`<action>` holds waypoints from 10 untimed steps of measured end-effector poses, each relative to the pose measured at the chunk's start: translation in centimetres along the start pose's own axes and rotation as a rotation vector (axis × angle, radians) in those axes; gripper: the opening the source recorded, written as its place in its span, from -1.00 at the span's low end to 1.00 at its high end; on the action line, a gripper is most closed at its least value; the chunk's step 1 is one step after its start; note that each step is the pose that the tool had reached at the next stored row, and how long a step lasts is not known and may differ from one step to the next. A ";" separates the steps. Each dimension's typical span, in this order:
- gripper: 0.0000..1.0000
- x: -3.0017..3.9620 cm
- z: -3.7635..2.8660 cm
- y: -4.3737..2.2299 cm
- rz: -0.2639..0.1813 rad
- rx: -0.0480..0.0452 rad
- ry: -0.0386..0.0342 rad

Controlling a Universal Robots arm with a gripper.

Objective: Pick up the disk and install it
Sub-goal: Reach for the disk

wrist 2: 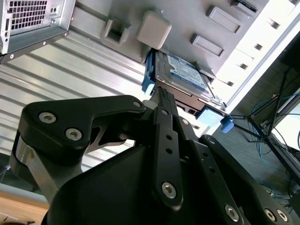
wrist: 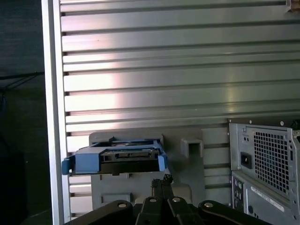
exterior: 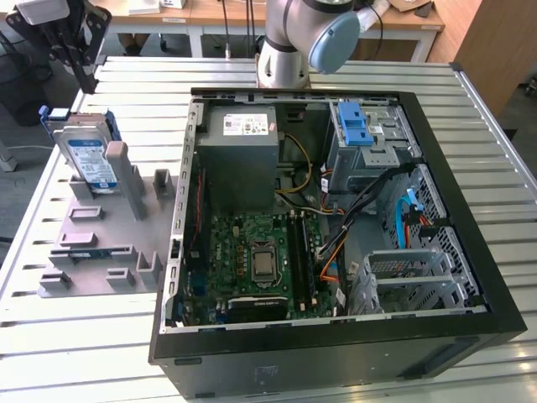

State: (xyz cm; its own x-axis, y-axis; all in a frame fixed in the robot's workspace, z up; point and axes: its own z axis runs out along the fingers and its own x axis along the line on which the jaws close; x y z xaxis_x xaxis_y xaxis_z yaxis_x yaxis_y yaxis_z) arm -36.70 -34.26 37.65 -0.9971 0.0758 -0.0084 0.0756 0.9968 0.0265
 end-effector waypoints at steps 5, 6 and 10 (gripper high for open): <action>-0.79 0.71 0.10 -0.06 0.000 0.0001 0.0016; -0.79 0.86 0.12 -0.07 0.000 0.0002 0.0020; -0.79 1.38 0.20 -0.11 0.000 0.0003 0.0034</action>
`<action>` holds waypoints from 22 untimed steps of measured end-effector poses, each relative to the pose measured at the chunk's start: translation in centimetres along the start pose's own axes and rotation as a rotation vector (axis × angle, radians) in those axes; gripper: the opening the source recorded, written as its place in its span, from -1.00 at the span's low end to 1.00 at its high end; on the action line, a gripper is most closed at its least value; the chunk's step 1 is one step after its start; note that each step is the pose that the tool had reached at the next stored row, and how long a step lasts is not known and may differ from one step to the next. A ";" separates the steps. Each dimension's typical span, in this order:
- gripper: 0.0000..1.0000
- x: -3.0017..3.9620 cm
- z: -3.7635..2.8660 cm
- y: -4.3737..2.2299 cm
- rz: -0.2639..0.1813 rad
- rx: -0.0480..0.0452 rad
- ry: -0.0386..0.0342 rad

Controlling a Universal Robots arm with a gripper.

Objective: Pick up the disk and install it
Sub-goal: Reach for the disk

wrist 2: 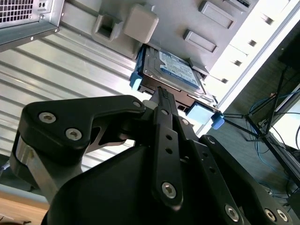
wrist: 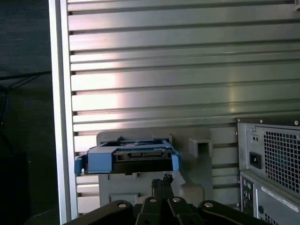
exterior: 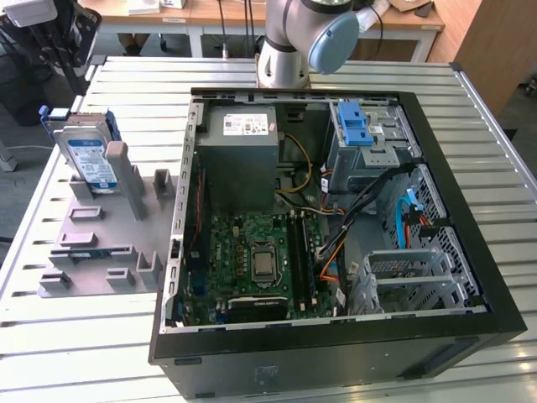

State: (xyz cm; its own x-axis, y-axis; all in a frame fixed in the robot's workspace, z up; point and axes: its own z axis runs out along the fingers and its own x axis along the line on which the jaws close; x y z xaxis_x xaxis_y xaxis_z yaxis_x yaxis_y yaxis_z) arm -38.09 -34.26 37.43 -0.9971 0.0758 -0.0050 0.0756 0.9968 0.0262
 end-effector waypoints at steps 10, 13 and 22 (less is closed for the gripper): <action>-0.79 1.58 0.18 -0.09 0.000 0.0001 0.0012; -0.79 1.99 0.25 -0.10 0.000 0.0001 0.0011; -0.79 2.97 0.44 -0.14 0.000 0.0002 0.0024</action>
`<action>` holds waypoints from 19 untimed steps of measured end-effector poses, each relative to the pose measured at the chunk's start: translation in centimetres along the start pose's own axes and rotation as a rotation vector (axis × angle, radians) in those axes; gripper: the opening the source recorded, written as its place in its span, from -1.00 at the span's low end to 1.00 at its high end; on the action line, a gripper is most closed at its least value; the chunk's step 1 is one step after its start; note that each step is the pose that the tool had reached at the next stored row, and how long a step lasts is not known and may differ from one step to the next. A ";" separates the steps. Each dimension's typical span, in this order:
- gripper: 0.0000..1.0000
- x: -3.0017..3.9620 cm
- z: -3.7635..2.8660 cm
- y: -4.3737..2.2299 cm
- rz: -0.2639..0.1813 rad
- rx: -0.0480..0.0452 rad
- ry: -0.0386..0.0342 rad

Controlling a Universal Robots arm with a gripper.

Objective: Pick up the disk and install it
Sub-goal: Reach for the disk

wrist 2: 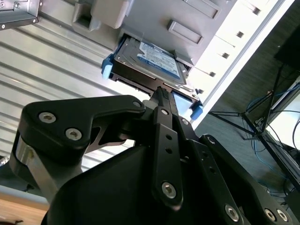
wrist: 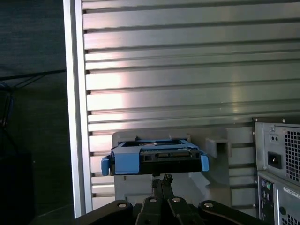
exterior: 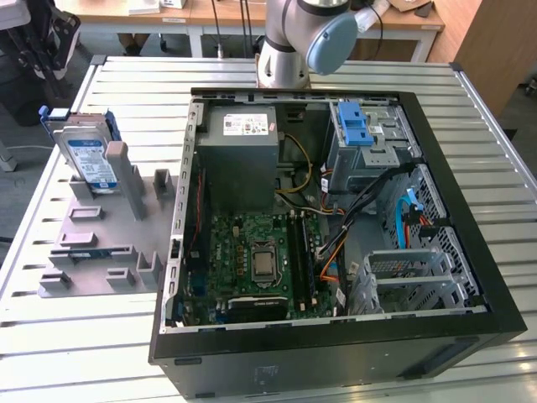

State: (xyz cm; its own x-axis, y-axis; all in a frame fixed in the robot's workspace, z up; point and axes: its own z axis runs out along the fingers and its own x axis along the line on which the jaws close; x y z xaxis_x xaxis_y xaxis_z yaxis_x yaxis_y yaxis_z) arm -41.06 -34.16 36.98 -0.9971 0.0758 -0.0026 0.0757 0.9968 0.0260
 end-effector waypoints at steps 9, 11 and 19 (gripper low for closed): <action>-0.79 0.87 0.20 -0.03 0.000 0.0001 0.0022; -0.79 1.11 0.24 -0.04 0.000 0.0001 0.0025; -0.79 2.06 0.44 -0.09 0.000 0.0002 0.0035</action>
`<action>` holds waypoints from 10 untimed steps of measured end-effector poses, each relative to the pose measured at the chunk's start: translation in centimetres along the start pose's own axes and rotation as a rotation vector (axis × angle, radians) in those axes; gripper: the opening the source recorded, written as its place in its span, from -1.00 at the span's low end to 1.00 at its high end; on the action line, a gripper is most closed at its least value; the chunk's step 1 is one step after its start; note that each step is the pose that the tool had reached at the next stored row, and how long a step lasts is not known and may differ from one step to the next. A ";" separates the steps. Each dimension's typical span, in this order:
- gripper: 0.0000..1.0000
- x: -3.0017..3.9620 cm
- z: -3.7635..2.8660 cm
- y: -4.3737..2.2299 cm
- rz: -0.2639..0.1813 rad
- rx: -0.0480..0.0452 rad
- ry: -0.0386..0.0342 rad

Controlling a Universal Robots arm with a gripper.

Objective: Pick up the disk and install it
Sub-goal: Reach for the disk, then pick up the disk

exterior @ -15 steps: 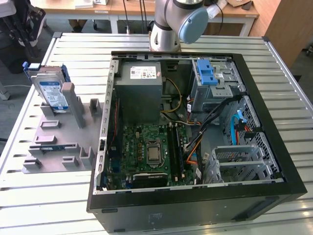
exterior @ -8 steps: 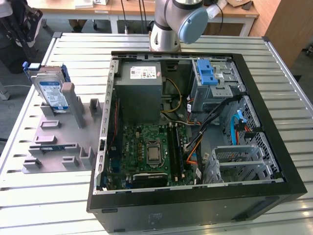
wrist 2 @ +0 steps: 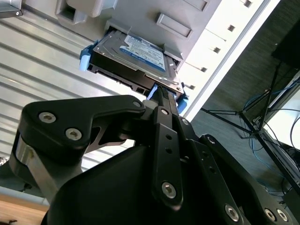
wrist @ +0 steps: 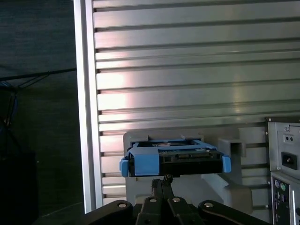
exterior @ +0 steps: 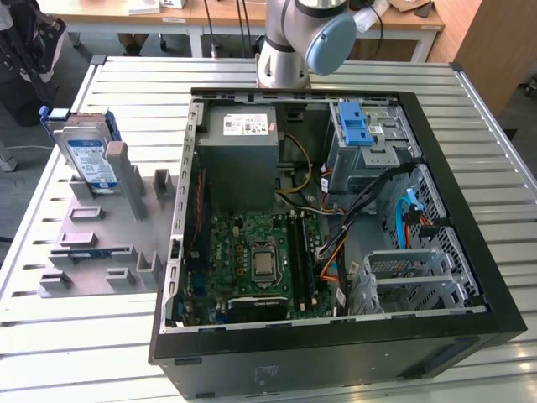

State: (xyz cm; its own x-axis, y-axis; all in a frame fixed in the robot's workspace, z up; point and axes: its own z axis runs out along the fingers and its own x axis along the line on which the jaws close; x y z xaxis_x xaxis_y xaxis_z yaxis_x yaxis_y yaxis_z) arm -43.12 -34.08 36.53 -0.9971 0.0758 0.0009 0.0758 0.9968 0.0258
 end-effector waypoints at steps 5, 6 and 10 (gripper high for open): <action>-0.79 0.03 0.03 0.00 0.000 0.0001 0.0005; -0.79 0.03 0.04 0.00 0.000 0.0002 0.0007; -0.79 0.03 0.06 0.00 0.000 0.0001 0.0007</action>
State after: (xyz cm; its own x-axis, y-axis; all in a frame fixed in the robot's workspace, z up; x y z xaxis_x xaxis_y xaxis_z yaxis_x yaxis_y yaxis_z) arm -43.15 -34.08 36.48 -0.9971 0.0758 0.0016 0.0758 0.9968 0.0257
